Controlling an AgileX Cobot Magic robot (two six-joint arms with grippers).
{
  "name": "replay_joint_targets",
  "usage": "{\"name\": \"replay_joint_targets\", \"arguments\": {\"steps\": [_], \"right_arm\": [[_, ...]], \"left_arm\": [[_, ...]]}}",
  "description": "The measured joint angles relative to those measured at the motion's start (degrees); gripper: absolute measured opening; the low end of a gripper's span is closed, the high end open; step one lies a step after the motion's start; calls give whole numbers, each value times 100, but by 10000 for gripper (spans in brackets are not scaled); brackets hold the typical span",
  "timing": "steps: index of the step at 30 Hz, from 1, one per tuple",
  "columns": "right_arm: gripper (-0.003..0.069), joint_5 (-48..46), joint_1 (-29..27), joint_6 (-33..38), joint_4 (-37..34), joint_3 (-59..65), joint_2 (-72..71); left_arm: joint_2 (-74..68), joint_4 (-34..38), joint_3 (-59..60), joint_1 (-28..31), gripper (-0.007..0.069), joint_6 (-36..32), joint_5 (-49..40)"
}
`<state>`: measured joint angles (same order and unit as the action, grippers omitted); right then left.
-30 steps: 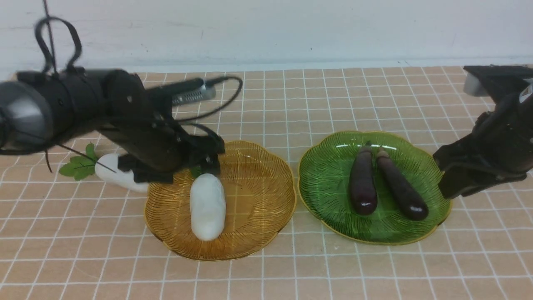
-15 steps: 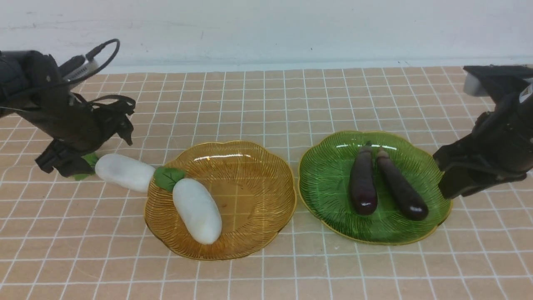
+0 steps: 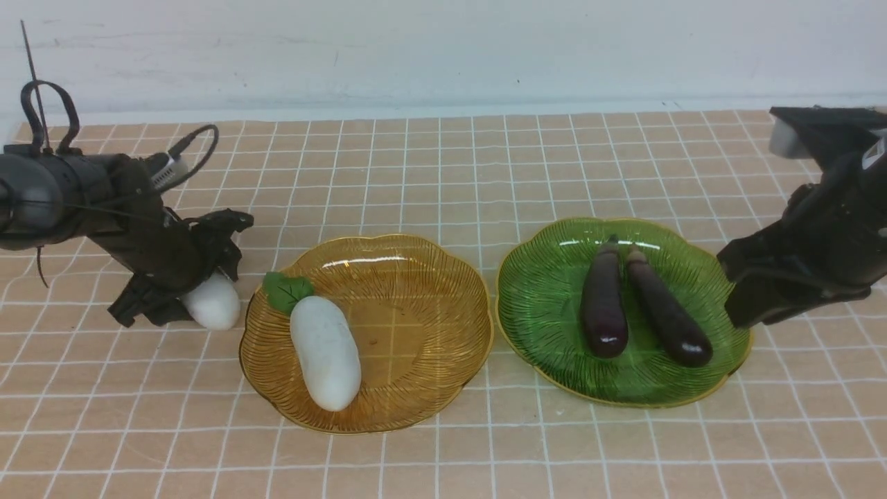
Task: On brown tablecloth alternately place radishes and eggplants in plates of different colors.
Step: 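Pick up the white radish and place it in the left plate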
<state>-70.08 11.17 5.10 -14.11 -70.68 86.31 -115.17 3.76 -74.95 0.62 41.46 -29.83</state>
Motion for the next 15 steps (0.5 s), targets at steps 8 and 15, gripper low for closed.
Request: {"name": "replay_joint_targets", "arguments": {"steps": [8,15], "right_arm": [[190,18,0,0,-6,5,0],[190,23,0,11,-38,5,0]], "left_arm": [[746,191,-275,-62,369,-1345,-1208],[1522,934,-530,-788,368,-2537,-1880]]}}
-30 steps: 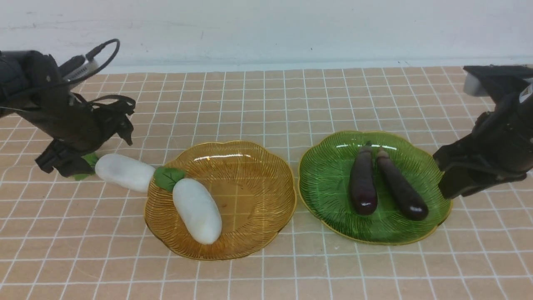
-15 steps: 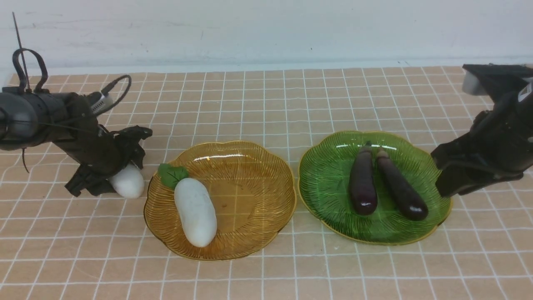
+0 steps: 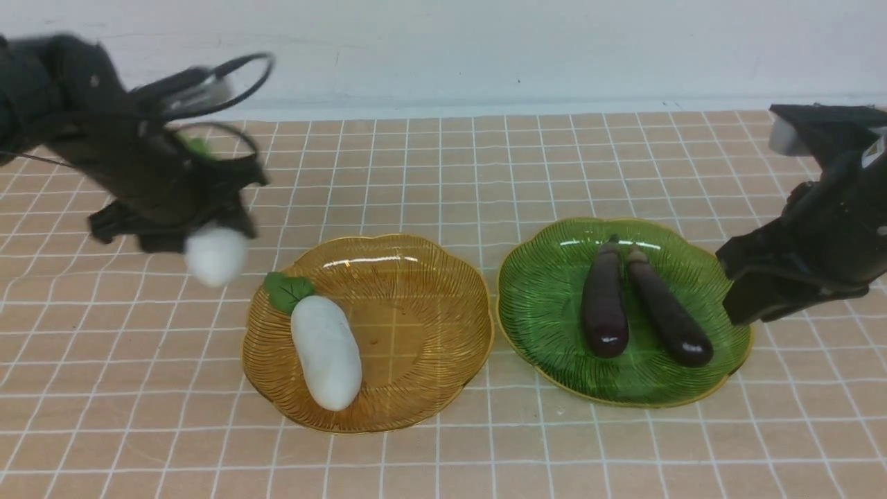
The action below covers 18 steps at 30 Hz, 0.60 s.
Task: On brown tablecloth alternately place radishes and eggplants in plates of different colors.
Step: 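Pick up the white radish and place it in the left plate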
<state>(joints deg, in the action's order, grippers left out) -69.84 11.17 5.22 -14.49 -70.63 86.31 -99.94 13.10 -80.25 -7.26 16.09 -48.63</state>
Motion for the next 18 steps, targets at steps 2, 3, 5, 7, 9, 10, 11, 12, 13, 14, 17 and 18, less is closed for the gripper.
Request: {"name": "replay_joint_targets", "arguments": {"steps": [2,3,5,7,9,10,11,12,13,14,17,18], "right_arm": [[190,0,0,0,1,0,0],[190,-7,0,0,1,0,0],[190,-39,0,12,6,0,0],[190,-53,0,59,6,0,-29],[190,-58,0,82,12,0,-122],[190,-58,0,88,12,0,-197],[190,-64,0,94,12,0,-324],[190,-64,0,94,12,0,-521],[190,-71,0,94,12,7,-719],[190,-71,0,94,12,7,-763],[190,-96,0,94,12,162,-1560],[190,-109,0,94,12,286,-2000]], "left_arm": [[-6,195,0,-374,368,-165,-97],[-40,225,0,-501,368,-192,-105],[-167,275,0,-833,368,-226,-79],[-309,281,0,-1078,370,-232,-28],[-436,281,5,-1259,371,-252,2],[-556,307,6,-1339,373,-252,15],[-660,312,11,-1398,375,-252,27],[-769,312,15,-1420,384,-247,33],[-819,312,15,-1420,391,-247,58],[-829,312,15,-1420,395,-247,72],[-911,293,15,-1420,424,-226,133],[-916,287,15,-1420,440,-221,133]]}}
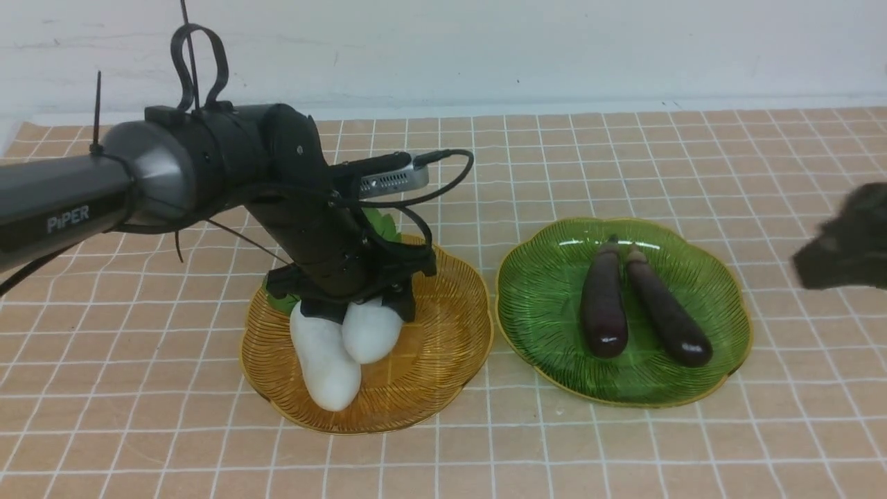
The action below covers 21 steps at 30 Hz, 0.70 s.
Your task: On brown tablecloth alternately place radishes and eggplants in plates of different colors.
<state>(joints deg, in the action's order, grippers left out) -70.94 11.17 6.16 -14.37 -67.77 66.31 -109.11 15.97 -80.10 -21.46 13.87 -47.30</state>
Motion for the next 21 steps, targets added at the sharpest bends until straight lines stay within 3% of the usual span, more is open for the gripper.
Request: {"name": "replay_joint_targets", "arguments": {"steps": [4,8,12,14,16,21], "right_arm": [[190,-81,0,4,0,508,-1621],[190,-85,0,19,83,1245,-3646],[136,1160,0,18,319,2282,-5729],[46,2211,0,18,303,3057,-6418],[5,2851,0,18,228,3564,-6546],[-15,4039,0,18,130,4350,-6477]], "left_arm": [[0,0,0,0,507,-20,11],[0,0,0,0,514,-52,14],[5,-23,0,0,503,-57,14],[24,-43,0,0,466,-77,14],[47,-42,-6,0,379,-157,14],[149,-51,-18,0,211,-362,-45]]}}
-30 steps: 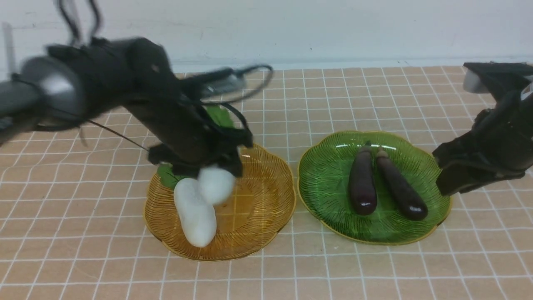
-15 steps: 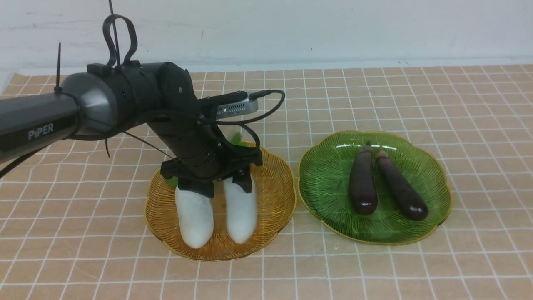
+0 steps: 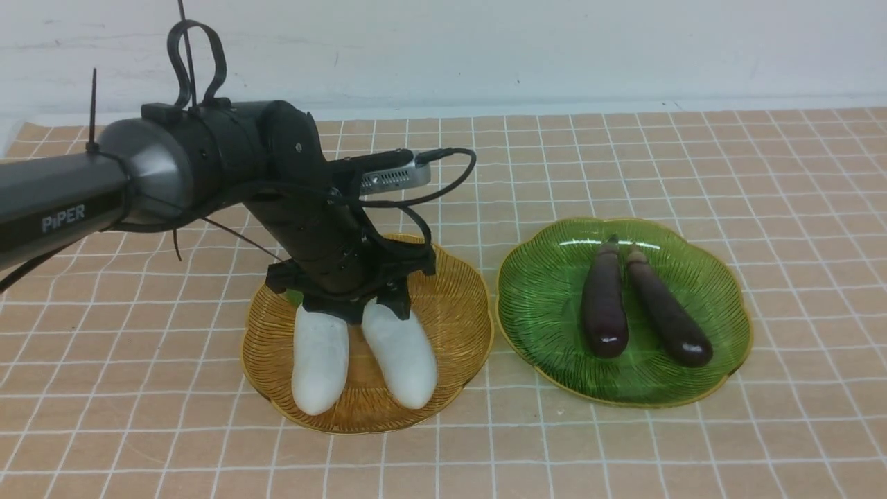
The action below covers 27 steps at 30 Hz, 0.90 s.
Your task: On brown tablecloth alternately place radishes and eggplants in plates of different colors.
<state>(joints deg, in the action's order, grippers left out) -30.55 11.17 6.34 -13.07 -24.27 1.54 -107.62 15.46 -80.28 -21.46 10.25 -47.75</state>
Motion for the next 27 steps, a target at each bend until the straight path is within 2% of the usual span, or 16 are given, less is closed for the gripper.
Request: {"name": "replay_joint_targets", "arguments": {"steps": [4,8,27], "right_arm": [[-16,787,0,0,-2,329,30],[-16,1146,0,0,-2,440,30],[-16,1240,-27,0,9,584,-3]], "left_arm": [[117,-82,-71,0,81,-94,-50],[264,-186,-150,0,15,-137,-85],[865,-644,-203,0,-3,-163,-283]]}}
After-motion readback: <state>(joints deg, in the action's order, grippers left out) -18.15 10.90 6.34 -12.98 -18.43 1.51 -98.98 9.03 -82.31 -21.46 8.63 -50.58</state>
